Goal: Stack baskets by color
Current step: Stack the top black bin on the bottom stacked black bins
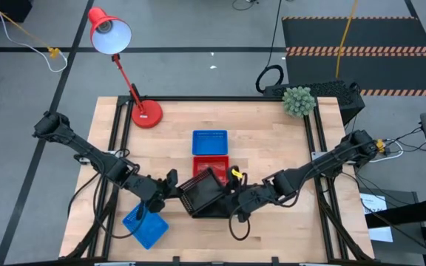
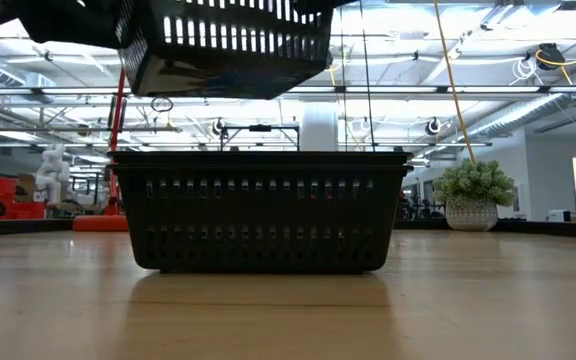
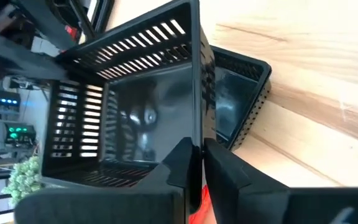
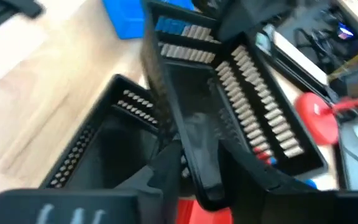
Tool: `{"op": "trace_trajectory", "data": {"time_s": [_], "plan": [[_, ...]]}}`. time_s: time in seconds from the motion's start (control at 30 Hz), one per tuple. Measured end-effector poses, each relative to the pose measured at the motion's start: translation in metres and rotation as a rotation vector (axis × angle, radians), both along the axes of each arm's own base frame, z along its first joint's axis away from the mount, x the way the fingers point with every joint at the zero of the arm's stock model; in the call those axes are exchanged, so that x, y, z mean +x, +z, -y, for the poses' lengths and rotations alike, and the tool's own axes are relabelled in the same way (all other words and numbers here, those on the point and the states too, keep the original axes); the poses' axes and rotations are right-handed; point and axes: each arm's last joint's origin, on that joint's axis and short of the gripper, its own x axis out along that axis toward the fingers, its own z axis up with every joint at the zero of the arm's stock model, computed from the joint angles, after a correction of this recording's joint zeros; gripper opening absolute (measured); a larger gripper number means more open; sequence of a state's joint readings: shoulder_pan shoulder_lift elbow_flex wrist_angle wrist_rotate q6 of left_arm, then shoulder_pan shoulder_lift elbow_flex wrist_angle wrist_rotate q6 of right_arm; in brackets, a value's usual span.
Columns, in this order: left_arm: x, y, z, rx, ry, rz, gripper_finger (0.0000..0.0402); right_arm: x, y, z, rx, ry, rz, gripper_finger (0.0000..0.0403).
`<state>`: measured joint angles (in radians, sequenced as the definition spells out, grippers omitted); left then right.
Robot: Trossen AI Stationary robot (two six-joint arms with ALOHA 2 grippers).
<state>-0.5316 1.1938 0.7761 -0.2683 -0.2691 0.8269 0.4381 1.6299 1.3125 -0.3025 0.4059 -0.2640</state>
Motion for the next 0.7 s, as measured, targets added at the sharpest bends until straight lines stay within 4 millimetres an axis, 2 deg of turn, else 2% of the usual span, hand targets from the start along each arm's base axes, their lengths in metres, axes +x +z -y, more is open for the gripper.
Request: {"op": "trace_trajectory", "data": {"time_s": [0.2,0.47,0.6,0.7], "plan": [[0.004,0.006,0.002,-0.034,-0.004,0.07,0.0033,-0.001,-0.001,-0.002,0.009,0.077,-0.024,0.0049],[0.004,0.006,0.002,-0.035,-0.004,0.074,0.0014,-0.001,-0.001,-0.002,0.002,0.085,-0.032,0.0012],[0.006,0.009,0.002,-0.064,0.043,0.11,0.0043,-0.001,-0.001,-0.002,0.012,0.08,-0.033,0.0005],[0.009,0.014,0.002,-0.119,0.143,0.171,0.0077,-0.001,-0.002,-0.002,0.038,0.059,-0.036,0.0005]]}}
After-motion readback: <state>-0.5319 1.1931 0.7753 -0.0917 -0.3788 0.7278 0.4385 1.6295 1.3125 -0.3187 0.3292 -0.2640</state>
